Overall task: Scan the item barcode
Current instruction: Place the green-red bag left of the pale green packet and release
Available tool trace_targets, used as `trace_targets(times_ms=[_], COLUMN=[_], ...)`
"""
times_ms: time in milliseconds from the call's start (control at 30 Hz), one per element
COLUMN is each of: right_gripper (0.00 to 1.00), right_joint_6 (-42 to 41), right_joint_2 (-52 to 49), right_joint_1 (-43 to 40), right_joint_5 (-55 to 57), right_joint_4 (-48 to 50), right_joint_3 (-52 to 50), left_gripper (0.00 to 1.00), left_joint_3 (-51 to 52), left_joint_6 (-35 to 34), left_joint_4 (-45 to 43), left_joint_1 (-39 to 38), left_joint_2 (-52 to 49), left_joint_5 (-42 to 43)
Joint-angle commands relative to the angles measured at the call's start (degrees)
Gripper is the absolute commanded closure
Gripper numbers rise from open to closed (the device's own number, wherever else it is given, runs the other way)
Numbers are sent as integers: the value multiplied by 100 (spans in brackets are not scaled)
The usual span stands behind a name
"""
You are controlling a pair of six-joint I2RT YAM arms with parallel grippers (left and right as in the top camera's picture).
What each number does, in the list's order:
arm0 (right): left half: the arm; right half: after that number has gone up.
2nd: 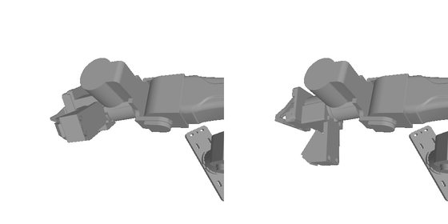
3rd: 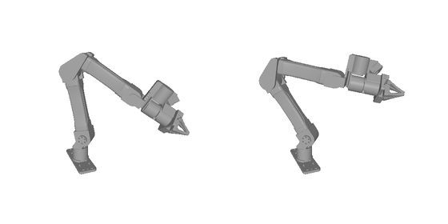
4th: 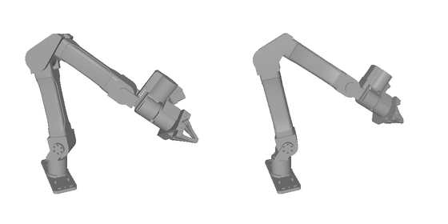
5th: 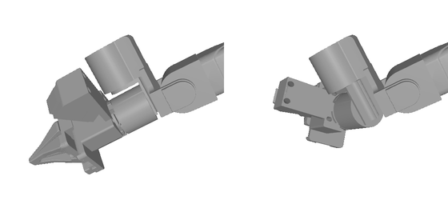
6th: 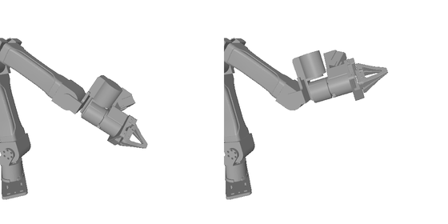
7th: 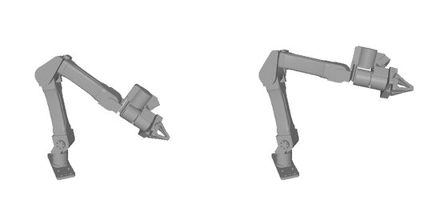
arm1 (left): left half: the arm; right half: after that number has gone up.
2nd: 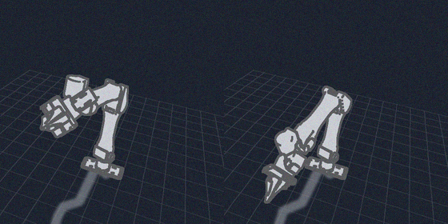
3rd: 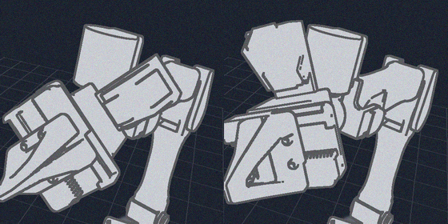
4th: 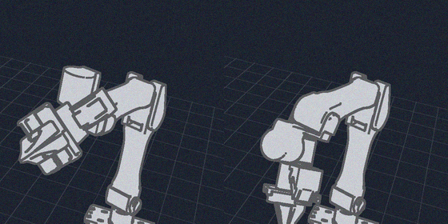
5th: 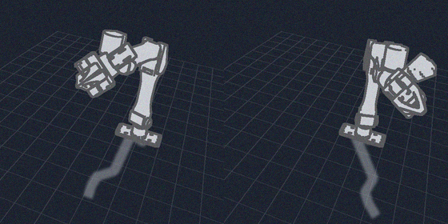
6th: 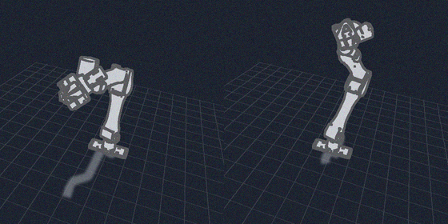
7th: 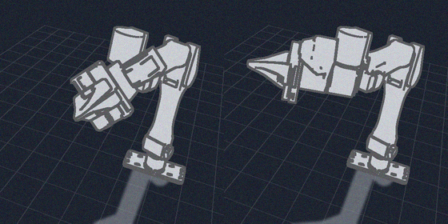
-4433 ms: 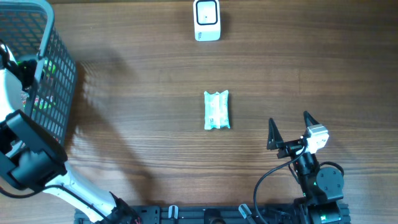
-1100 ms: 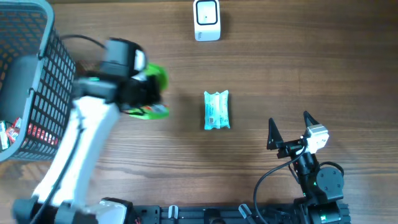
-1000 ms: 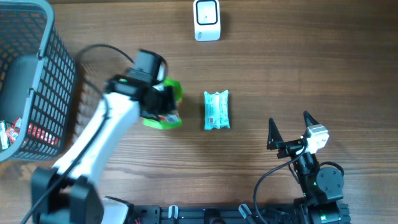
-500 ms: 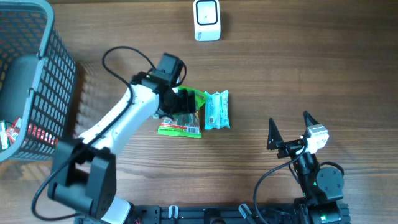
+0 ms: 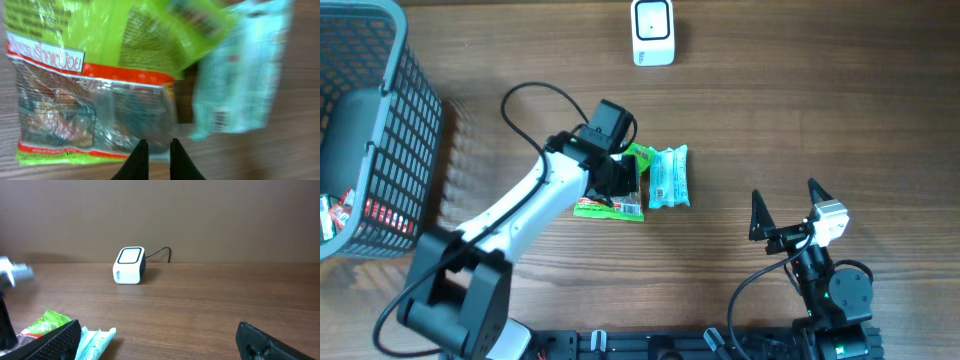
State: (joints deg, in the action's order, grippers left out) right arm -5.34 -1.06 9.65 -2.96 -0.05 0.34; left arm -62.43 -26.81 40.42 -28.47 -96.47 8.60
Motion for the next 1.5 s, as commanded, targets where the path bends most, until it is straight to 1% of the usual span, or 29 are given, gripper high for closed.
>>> trace_targets(times_ms=[0,67,100,200,267,367,400,467,533,600,667,800,867,933,1033,1167,1233,1333,1400,1467], right_gripper=[0,0,0,0,0,0,0,0,0,0,0,0,0,0,0,0,0,0,0,0], right_joint_6=[-83,-81,-83,-83,-85,-81,-83,-83,-83,-81,-83,-81,-83,-83,-83,-83,-83,-85,-83,-81], right_joint_2=[4,4,4,4,4,4,4,4,4,4,4,4,4,4,4,4,4,4,4,4], right_joint_1=[-24,-24,-24,-24,-24,-24,-24,-24,-24,-24,-24,-24,-24,-24,-24,-24,-24,-24,-24,-24], right_joint_5=[-50,-48,-48,-50,-48,-48,-48,-50,-50,-48,-48,-48,-48,-50,-50,-48,-48,-48,-50,-48], right_joint_4=[15,15,15,15,15,15,15,15,15,15,15,15,15,15,15,15,15,15,15,15], right_joint_3=[-4,-4,-4,-4,-4,-4,-4,-4,-4,-4,-4,-4,-4,-4,-4,-4,-4,-4,-4,-4], left_gripper=[85,94,96,96,96,89,89,96,96,96,96,96,96,92,90,88,85,85,85,85], left_joint_3=[361,376,376,267,87,-17,-17,-15,42,227,428,901,1213,1493,1530,1530,1530,1530,1530,1530], left_joint_6=[-109,-105,-101,-63,-63,-68,-68,-66,-68,-68,-70,-72,-70,-72,-114,-116,-149,-219,-216,-212], left_joint_4=[-463,-487,-487,-479,-376,-212,-142,116,341,343,249,-20,-455,-870,-782,-769,-828,-1191,-1556,-1781], left_joint_1=[-28,-31,-28,-22,-13,-31,-37,-35,-37,-66,-68,-66,-66,-59,61,426,715,1115,1268,1287], left_joint_2=[-450,-638,-640,-505,-223,302,365,385,345,334,295,260,258,256,256,256,256,256,256,256], left_joint_5=[-203,-155,-127,-114,-114,-114,-116,-120,-118,-122,-146,-651,-748,-935,-1495,-1880,-1897,-1742,-1526,-1508])
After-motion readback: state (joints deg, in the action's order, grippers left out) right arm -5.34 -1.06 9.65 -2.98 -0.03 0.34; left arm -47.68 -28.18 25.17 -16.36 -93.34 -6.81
